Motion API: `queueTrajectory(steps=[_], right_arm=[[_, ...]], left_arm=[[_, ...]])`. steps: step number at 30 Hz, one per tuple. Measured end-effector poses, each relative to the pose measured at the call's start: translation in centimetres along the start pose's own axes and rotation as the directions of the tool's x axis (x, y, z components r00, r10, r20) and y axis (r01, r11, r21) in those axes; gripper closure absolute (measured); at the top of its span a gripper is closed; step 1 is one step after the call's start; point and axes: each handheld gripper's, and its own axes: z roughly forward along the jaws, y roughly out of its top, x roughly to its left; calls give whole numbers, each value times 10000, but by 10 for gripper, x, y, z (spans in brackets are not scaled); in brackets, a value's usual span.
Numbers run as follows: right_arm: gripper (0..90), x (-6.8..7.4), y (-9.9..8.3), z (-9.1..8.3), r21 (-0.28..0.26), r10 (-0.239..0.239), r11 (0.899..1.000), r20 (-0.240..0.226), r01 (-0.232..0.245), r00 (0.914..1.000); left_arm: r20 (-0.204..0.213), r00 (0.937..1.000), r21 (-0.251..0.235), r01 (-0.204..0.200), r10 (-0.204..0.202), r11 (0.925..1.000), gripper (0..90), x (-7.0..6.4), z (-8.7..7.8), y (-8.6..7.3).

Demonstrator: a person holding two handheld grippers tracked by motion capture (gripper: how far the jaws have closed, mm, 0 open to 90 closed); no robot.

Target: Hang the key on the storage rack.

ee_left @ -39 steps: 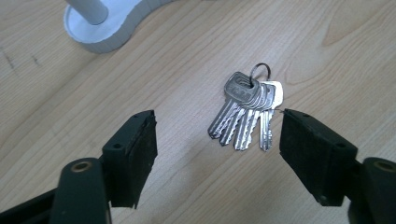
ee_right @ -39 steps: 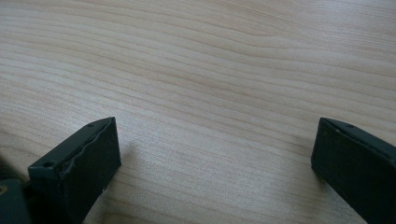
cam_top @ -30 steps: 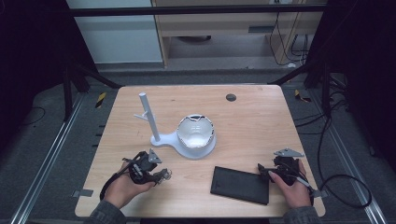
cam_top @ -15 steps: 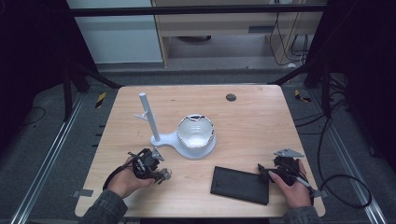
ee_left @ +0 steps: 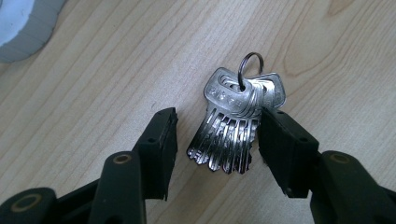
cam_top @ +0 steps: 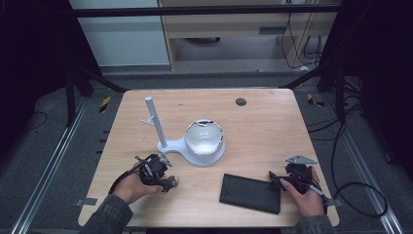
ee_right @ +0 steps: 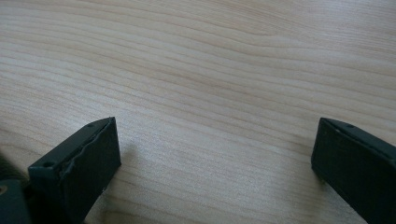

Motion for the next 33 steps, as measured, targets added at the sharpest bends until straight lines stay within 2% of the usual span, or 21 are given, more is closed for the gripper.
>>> queueTrajectory(steps=[5,7,10,13,15,16,21,33], right_arm=[[15,0,0,0,2,8,10000,-2,-8,10000],[15,0,0,0,4,19,10000,-4,-19,10000],[15,0,0,0,4,15,10000,-5,-15,10000],[15,0,0,0,4,10,10000,-14,-10,10000],[15,0,0,0,3,12,10000,-13,-12,10000],[15,0,0,0,2,8,10000,-12,-8,10000],[15,0,0,0,6,16,10000,-8,-16,10000],[15,0,0,0,8,12,10000,-15,-12,10000]], left_arm=[[106,9999,42,-18,17,10000,467,2,1,0],[161,9999,45,-35,34,10000,496,2,0,0],[-2,9996,122,-277,277,9995,572,-1,0,1],[-23,9994,227,-347,348,9991,673,-6,0,3],[-162,9989,285,-435,440,9986,709,-10,0,5],[-203,9986,301,-477,483,9984,767,-11,0,5],[-421,9976,325,-527,541,9981,798,-15,0,6],[-428,9984,148,-364,370,9992,820,-14,-3,3]])
